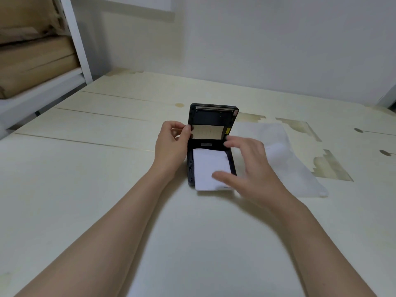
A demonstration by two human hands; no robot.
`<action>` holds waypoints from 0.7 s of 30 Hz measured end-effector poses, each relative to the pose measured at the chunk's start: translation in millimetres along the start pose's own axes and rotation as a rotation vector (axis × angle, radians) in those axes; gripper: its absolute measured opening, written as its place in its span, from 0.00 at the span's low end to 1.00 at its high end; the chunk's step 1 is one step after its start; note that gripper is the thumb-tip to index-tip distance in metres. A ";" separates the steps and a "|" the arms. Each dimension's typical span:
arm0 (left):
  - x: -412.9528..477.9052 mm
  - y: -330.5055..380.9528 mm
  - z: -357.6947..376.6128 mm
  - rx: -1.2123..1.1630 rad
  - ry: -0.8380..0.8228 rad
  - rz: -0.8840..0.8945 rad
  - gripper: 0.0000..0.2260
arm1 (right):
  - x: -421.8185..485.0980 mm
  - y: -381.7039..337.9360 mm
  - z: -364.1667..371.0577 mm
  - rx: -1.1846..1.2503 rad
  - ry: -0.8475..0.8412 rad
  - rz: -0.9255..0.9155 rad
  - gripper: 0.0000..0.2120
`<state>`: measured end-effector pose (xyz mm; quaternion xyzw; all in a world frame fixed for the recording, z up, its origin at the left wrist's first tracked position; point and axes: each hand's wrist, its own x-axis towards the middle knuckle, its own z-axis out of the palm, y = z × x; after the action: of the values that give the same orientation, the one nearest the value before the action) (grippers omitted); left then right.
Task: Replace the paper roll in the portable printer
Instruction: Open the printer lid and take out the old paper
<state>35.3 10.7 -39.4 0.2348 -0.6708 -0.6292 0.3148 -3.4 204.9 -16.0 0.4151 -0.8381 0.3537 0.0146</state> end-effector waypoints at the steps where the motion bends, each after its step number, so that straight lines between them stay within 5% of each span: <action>1: -0.3 0.0 0.5 0.008 0.003 0.001 0.04 | -1.9 0.0 1.1 -0.068 -0.075 -0.045 0.38; 4: 0.1 -0.5 0.6 0.016 0.021 0.000 0.07 | -4.2 4.6 8.9 -0.226 -0.251 -0.112 0.43; 10: 1.0 0.9 -1.2 -0.054 0.028 -0.062 0.06 | -3.3 5.3 14.9 -0.178 -0.072 -0.181 0.21; 16: -19.3 7.1 2.0 0.094 0.155 0.049 0.16 | -5.5 -0.1 9.2 -0.012 0.335 -0.182 0.11; 21: -50.4 28.7 13.5 0.278 0.354 0.351 0.17 | -21.1 5.8 -11.8 0.081 0.617 -0.075 0.16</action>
<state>62.7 58.8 -17.5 0.2623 -0.7154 -0.4163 0.4961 3.2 228.8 -17.2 0.3190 -0.7635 0.4953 0.2644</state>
